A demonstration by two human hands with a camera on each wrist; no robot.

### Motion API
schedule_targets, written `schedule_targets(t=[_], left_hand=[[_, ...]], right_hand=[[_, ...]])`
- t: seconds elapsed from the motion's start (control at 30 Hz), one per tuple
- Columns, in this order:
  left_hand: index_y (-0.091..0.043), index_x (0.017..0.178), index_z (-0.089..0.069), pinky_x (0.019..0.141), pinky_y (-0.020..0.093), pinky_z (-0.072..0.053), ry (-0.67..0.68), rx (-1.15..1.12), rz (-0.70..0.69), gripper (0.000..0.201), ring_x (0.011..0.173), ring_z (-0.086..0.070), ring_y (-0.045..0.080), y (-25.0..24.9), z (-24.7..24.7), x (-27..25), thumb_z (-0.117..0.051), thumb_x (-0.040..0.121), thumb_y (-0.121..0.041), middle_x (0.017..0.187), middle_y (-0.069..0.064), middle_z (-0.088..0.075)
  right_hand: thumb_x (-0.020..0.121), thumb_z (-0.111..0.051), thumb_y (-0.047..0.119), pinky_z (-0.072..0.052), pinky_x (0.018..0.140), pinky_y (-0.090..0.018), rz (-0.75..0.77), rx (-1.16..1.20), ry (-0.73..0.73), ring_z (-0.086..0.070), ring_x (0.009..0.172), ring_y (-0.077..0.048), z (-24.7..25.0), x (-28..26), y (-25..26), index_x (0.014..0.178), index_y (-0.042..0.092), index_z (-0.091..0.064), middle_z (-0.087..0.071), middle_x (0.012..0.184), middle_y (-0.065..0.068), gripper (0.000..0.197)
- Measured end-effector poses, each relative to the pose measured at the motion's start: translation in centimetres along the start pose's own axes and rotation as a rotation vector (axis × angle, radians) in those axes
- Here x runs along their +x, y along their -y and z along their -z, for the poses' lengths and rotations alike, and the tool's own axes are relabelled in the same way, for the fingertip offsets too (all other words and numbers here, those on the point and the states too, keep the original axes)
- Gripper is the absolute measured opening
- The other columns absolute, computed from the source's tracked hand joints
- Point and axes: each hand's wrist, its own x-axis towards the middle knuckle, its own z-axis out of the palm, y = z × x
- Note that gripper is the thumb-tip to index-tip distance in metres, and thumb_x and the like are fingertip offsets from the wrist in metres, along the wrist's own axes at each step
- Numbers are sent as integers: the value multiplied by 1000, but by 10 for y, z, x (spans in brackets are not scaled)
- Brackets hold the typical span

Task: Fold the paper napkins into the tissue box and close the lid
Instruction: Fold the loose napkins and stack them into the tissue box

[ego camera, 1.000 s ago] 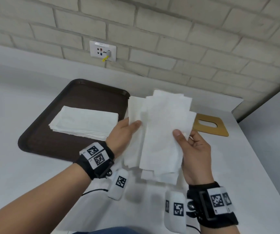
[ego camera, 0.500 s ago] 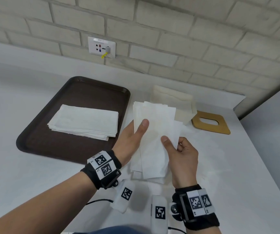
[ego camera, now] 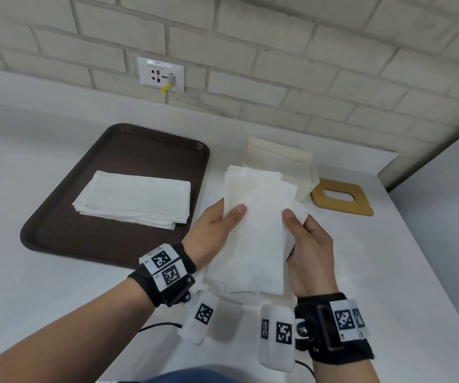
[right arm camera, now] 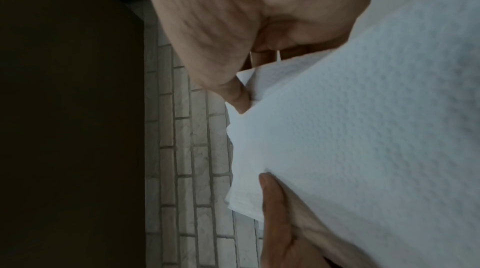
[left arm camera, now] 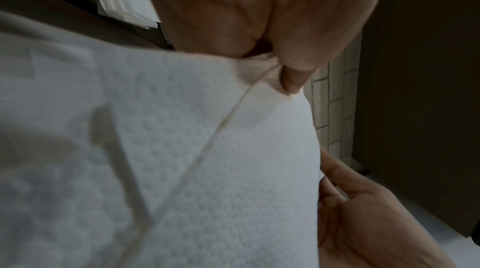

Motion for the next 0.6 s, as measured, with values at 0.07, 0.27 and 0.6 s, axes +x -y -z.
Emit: schedule_targets(t=[0.07, 0.27, 0.6], left_hand=[[-11, 133, -64, 111, 55, -48, -6, -26, 8, 44, 123, -68, 25, 0, -1, 0, -56, 100, -40, 129, 4, -74], [-15, 129, -68, 110, 55, -49, -86, -73, 23, 36, 120, -70, 27, -5, 1, 2, -59, 101, -36, 126, 5, -75], [-16, 122, -71, 103, 54, -55, -88, 47, 36, 28, 109, -75, 25, -21, 4, 9, -58, 106, -35, 116, 3, -78]], right_hand=[[94, -73, 22, -55, 94, -44, 5, -2, -31, -69, 92, -29, 0, -1, -2, 92, -2, -67, -74, 101, -14, 25], [99, -67, 35, -51, 78, -35, 389, -381, -248, -59, 72, -6, 29, -2, 19, 81, 26, -70, -70, 75, 8, 20], [81, -74, 43, -60, 88, -40, 497, -95, -9, -73, 94, -20, 55, -52, 100, 95, 27, -79, -79, 97, 1, 22]])
